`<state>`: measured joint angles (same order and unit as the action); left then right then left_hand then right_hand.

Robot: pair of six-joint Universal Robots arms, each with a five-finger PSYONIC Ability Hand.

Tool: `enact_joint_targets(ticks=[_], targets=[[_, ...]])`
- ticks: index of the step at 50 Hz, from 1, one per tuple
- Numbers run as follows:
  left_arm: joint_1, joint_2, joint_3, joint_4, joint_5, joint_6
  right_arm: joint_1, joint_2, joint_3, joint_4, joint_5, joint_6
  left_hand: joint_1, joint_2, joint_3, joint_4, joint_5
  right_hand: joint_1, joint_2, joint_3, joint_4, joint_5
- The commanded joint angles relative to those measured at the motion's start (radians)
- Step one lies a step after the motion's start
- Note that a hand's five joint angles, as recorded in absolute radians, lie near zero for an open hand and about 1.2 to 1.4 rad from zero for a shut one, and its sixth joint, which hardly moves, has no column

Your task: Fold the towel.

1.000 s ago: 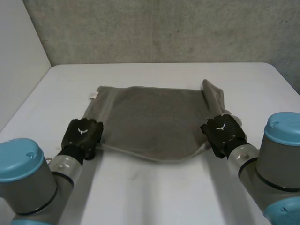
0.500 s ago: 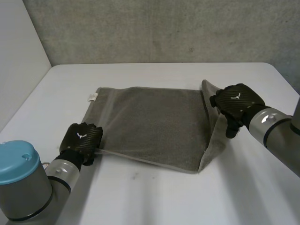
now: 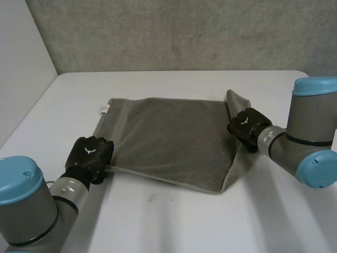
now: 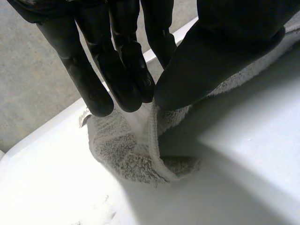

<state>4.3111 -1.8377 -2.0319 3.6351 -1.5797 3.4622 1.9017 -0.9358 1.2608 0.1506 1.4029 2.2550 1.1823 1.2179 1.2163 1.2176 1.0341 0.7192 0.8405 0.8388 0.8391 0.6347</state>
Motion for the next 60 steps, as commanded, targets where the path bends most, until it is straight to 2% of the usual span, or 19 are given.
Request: enact_joint_targets(ticks=[1, 4, 7, 12, 14, 15, 16, 17, 19, 21, 29, 37, 41, 46, 56, 57, 58, 59, 60], targets=[[0.001, 0.0, 0.004, 0.0, 0.0, 0.0, -0.004, 0.006, -0.006, 0.013, 0.001, 0.005, 0.214, 0.178, 0.18, 0.179, 0.188, 0.411, 0.29, 0.291, 0.291, 0.321], [0.001, 0.0, 0.006, 0.0, 0.0, 0.0, -0.013, 0.002, 0.0, 0.044, 0.001, 0.006, 0.214, 0.178, 0.18, 0.179, 0.188, 0.493, 0.372, 0.374, 0.373, 0.403], [0.007, 0.0, 0.01, 0.002, 0.0, 0.0, -0.029, -0.008, 0.002, 0.091, 0.001, 0.008, 0.214, 0.178, 0.18, 0.179, 0.188, 0.676, 0.555, 0.557, 0.557, 0.586], [0.019, -0.009, 0.033, 0.005, 0.001, -0.002, -0.079, -0.063, 0.012, 0.11, 0.001, 0.06, 0.214, 0.178, 0.18, 0.179, 0.188, 0.677, 0.556, 0.558, 0.557, 0.587], [0.019, -0.015, 0.047, 0.005, 0.001, -0.003, -0.14, -0.124, 0.038, 0.098, -0.005, 0.224, 0.214, 0.178, 0.18, 0.179, 0.188, 0.677, 0.556, 0.558, 0.557, 0.587], [0.021, -0.026, 0.064, 0.004, 0.001, -0.005, -0.141, -0.124, 0.039, 0.098, -0.005, 0.225, 0.092, 0.057, 0.058, 0.057, 0.066, 0.677, 0.556, 0.558, 0.557, 0.587], [0.021, -0.046, 0.082, 0.002, 0.001, -0.005, -0.182, -0.15, 0.06, 0.078, -0.007, 0.336, -0.141, -0.177, -0.175, -0.177, -0.168, 0.677, 0.556, 0.558, 0.557, 0.587], [0.021, -0.046, 0.082, 0.002, 0.001, -0.005, -0.182, -0.15, 0.06, 0.078, -0.007, 0.337, -0.144, -0.179, -0.178, -0.179, -0.17, 0.677, 0.556, 0.558, 0.557, 0.587], [0.028, -0.081, 0.122, -0.007, 0.001, -0.005, -0.251, -0.19, 0.133, 0.009, -0.015, 0.505, -0.17, -0.206, -0.204, -0.206, -0.197, 0.677, 0.556, 0.558, 0.557, 0.587], [0.035, -0.096, 0.142, -0.012, 0.001, -0.005, -0.274, -0.205, 0.175, -0.034, -0.016, 0.552, -0.176, -0.212, -0.21, -0.211, -0.202, 0.677, 0.556, 0.558, 0.557, 0.587], [0.059, -0.164, 0.208, -0.023, 0.01, -0.005, -0.3, -0.238, 0.336, -0.189, -0.019, 0.572, -0.355, -0.391, -0.389, -0.39, -0.381, 0.677, 0.556, 0.558, 0.557, 0.587], [0.094, -0.163, 0.199, -0.073, 0.098, -0.006, -0.299, -0.239, 0.376, -0.224, -0.015, 0.574, -0.464, -0.499, -0.498, -0.499, -0.49, 0.677, 0.556, 0.558, 0.557, 0.587], [0.11, -0.153, 0.203, -0.144, 0.144, -0.009, -0.297, -0.236, 0.379, -0.227, -0.016, 0.574, -0.487, -0.523, -0.521, -0.522, -0.514, 0.677, 0.556, 0.558, 0.557, 0.587], [0.114, -0.153, 0.213, -0.216, 0.155, -0.015, -0.294, -0.236, 0.39, -0.235, -0.015, 0.572, -0.484, -0.52, -0.518, -0.52, -0.511, 0.677, 0.556, 0.558, 0.557, 0.587], [0.113, -0.207, 0.24, -0.219, 0.142, -0.014, -0.299, -0.238, 0.401, -0.253, -0.013, 0.574, -0.467, -0.502, -0.501, -0.502, -0.493, 0.677, 0.556, 0.558, 0.557, 0.587], [0.113, -0.212, 0.243, -0.219, 0.139, -0.014, -0.299, -0.238, 0.401, -0.255, -0.012, 0.574, -0.432, -0.467, -0.466, -0.467, -0.458, 0.677, 0.556, 0.558, 0.557, 0.587], [0.113, -0.212, 0.243, -0.219, 0.138, -0.014, -0.299, -0.238, 0.401, -0.255, -0.012, 0.574, -0.272, -0.307, -0.306, -0.307, -0.298, 0.677, 0.556, 0.558, 0.557, 0.587], [0.113, -0.212, 0.243, -0.219, 0.138, -0.014, -0.299, -0.238, 0.401, -0.255, -0.012, 0.574, -0.27, -0.306, -0.304, -0.305, -0.296, 0.677, 0.556, 0.558, 0.557, 0.587], [0.113, -0.209, 0.243, -0.217, 0.132, -0.017, -0.3, -0.238, 0.402, -0.255, -0.012, 0.574, -0.017, -0.053, -0.051, -0.052, -0.044, 0.677, 0.556, 0.558, 0.557, 0.587]])
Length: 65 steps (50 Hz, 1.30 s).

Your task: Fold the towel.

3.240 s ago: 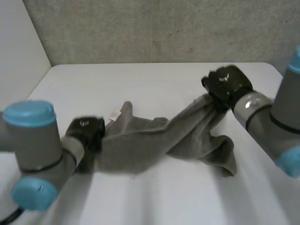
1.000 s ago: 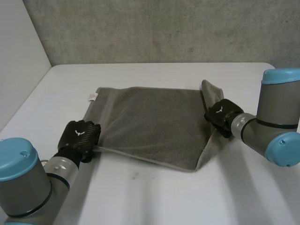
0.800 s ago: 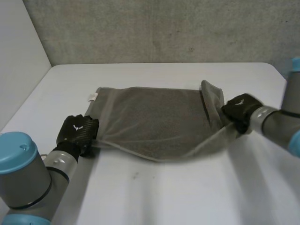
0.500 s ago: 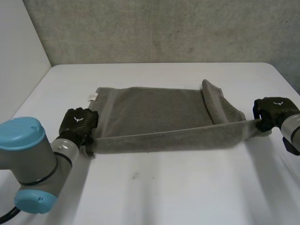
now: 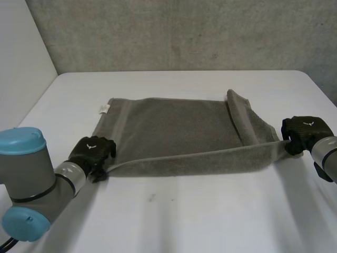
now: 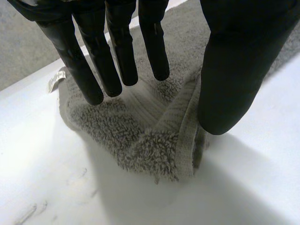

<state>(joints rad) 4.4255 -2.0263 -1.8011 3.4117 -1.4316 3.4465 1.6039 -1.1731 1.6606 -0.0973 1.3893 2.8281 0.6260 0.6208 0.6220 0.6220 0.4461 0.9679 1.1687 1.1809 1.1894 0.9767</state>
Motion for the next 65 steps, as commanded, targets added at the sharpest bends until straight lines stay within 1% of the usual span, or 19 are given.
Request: enact_joint_targets(ticks=[1, 2, 6, 9, 17, 19, 25, 30, 36, 42, 44, 46, 50, 52, 57, 58, 60, 63, 65], targets=[[-0.002, -0.02, 0.012, 0.006, -0.016, -0.001, -0.002, 0.0, 0.002, -0.007, 0.002, 0.001, 0.542, 0.547, 0.546, 0.546, 0.547, 0.428, 0.228, 0.215, 0.207, 0.245], [-0.002, -0.012, 0.012, 0.008, -0.029, -0.003, -0.002, -0.002, 0.004, -0.007, 0.002, -0.001, 0.768, 0.773, 0.772, 0.772, 0.773, 0.428, 0.228, 0.215, 0.207, 0.245], [0.002, 0.058, 0.009, 0.023, -0.102, -0.007, -0.001, -0.034, 0.005, 0.005, 0.002, -0.009, 0.77, 0.775, 0.774, 0.774, 0.776, 0.428, 0.228, 0.215, 0.207, 0.245], [0.0, 0.1, 0.002, 0.023, -0.116, -0.006, -0.001, -0.066, 0.005, 0.011, 0.0, -0.013, 0.77, 0.775, 0.774, 0.774, 0.776, 0.428, 0.228, 0.215, 0.207, 0.245], [-0.005, 0.399, 0.02, -0.028, -0.132, 0.014, -0.001, -0.383, -0.082, 0.18, -0.013, -0.105, 0.77, 0.775, 0.774, 0.774, 0.776, 0.428, 0.228, 0.215, 0.207, 0.245], [0.0, 0.542, 0.087, -0.099, -0.122, 0.022, -0.001, -0.429, -0.122, 0.226, -0.025, -0.122, 0.77, 0.775, 0.774, 0.774, 0.776, 0.428, 0.228, 0.215, 0.207, 0.245], [0.0, 0.609, 0.235, -0.279, -0.118, 0.026, -0.001, -0.508, -0.295, 0.411, -0.082, -0.192, 0.77, 0.775, 0.774, 0.774, 0.776, 0.428, 0.228, 0.215, 0.207, 0.245], [0.002, 0.52, 0.38, -0.457, -0.119, 0.077, 0.001, -0.498, -0.383, 0.525, -0.079, -0.252, 0.77, 0.775, 0.774, 0.774, 0.776, 0.428, 0.228, 0.215, 0.207, 0.245], [0.008, 0.4, 0.414, -0.482, -0.121, 0.125, 0.002, -0.444, -0.409, 0.55, -0.073, -0.311, 0.77, 0.775, 0.774, 0.774, 0.776, 0.428, 0.228, 0.215, 0.207, 0.245], [0.011, 0.184, 0.462, -0.482, -0.122, 0.148, 0.065, -0.227, -0.427, 0.55, -0.039, -0.349, 0.77, 0.775, 0.774, 0.774, 0.776, 0.428, 0.228, 0.215, 0.207, 0.245], [0.012, 0.12, 0.489, -0.482, -0.121, 0.148, 0.122, -0.111, -0.472, 0.545, 0.025, -0.367, 0.77, 0.775, 0.774, 0.774, 0.776, 0.428, 0.228, 0.215, 0.207, 0.245], [0.012, -0.004, 0.566, -0.482, -0.121, 0.149, 0.146, -0.044, -0.504, 0.539, 0.065, -0.38, 0.77, 0.775, 0.774, 0.774, 0.776, 0.428, 0.228, 0.215, 0.207, 0.245], [0.011, -0.112, 0.683, -0.482, -0.121, 0.163, 0.185, 0.082, -0.601, 0.508, 0.139, -0.403, 0.77, 0.775, 0.774, 0.774, 0.776, 0.428, 0.228, 0.215, 0.207, 0.245], [0.011, -0.154, 0.753, -0.48, -0.121, 0.18, 0.208, 0.176, -0.729, 0.441, 0.19, -0.412, 0.77, 0.775, 0.774, 0.774, 0.776, 0.428, 0.228, 0.215, 0.207, 0.245], [0.006, -0.229, 1.107, -0.402, -0.122, 0.211, 0.22, 0.242, -0.97, 0.27, 0.243, -0.407, 0.77, 0.775, 0.774, 0.774, 0.776, 0.428, 0.228, 0.215, 0.207, 0.245], [0.006, -0.229, 1.108, -0.402, -0.122, 0.211, 0.22, 0.242, -0.97, 0.269, 0.243, -0.407, 0.77, 0.775, 0.774, 0.774, 0.776, 0.428, 0.228, 0.215, 0.207, 0.245], [0.002, -0.216, 1.241, -0.256, -0.127, 0.186, 0.226, 0.228, -1.071, 0.08, 0.267, -0.397, 0.77, 0.775, 0.774, 0.774, 0.776, 0.428, 0.228, 0.215, 0.207, 0.245], [0.002, -0.198, 1.266, -0.164, -0.135, 0.157, 0.231, 0.199, -1.072, -0.03, 0.27, -0.397, 0.77, 0.775, 0.774, 0.774, 0.776, 0.428, 0.228, 0.215, 0.207, 0.245], [-0.003, -0.128, 1.229, -0.019, -0.138, 0.09, 0.237, 0.124, -0.994, -0.204, 0.269, -0.398, 0.77, 0.775, 0.774, 0.774, 0.776, 0.428, 0.228, 0.215, 0.207, 0.245]])
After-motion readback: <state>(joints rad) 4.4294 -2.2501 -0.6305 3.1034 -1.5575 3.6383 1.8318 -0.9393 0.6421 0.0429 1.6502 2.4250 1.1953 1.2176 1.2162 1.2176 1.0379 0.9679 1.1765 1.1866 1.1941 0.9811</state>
